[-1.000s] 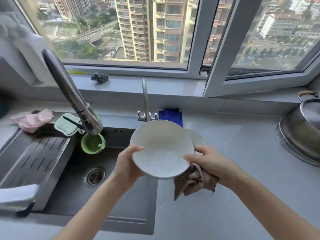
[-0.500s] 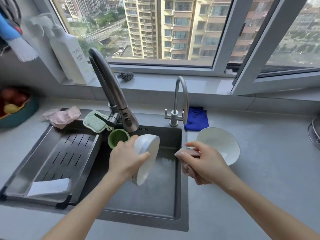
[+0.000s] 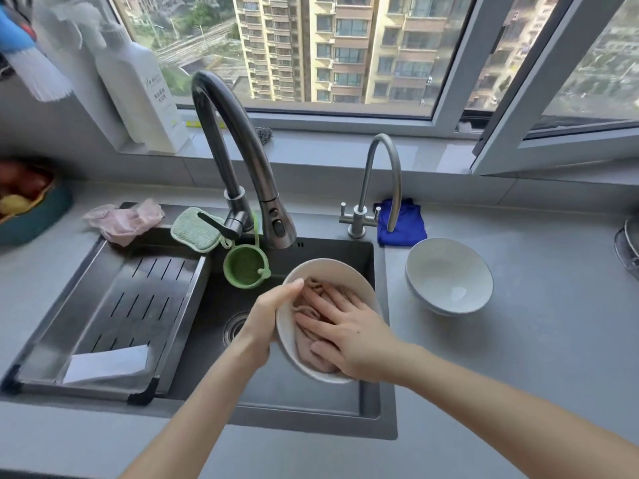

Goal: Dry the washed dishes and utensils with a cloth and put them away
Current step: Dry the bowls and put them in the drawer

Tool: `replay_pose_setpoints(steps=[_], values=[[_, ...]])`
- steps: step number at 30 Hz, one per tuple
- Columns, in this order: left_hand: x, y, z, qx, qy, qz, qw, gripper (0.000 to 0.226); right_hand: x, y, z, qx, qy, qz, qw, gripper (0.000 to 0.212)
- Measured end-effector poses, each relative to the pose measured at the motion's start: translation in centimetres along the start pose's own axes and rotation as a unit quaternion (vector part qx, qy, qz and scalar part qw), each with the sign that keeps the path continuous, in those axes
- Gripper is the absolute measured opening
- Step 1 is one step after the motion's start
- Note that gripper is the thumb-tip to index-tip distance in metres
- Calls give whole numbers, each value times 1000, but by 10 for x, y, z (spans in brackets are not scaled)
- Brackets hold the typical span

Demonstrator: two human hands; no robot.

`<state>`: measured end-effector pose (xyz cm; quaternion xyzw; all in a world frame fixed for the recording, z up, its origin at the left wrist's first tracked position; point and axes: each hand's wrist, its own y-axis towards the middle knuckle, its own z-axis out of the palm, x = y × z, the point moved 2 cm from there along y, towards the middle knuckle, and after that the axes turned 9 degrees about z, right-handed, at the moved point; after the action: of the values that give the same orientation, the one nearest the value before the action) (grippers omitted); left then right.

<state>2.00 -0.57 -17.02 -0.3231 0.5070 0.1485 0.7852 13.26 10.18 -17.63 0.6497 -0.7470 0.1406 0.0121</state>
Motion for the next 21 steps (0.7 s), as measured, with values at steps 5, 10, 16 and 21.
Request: replay_pose_setpoints(steps=[5,10,16,21], values=[[16,-5,15,-79,-44,-19,996,39,34,-6,-3,120,367,123,914,51],[10,-6,3,-25,-38,-35,998,27,45,-24,-19,193,529,90,821,52],[6,-9,6,134,71,-103,983,64,6,-56,-26,219,-136,-189,948,49],[10,4,27,246,-22,-124,961,38,-13,-24,-42,42,-375,-268,886,55]])
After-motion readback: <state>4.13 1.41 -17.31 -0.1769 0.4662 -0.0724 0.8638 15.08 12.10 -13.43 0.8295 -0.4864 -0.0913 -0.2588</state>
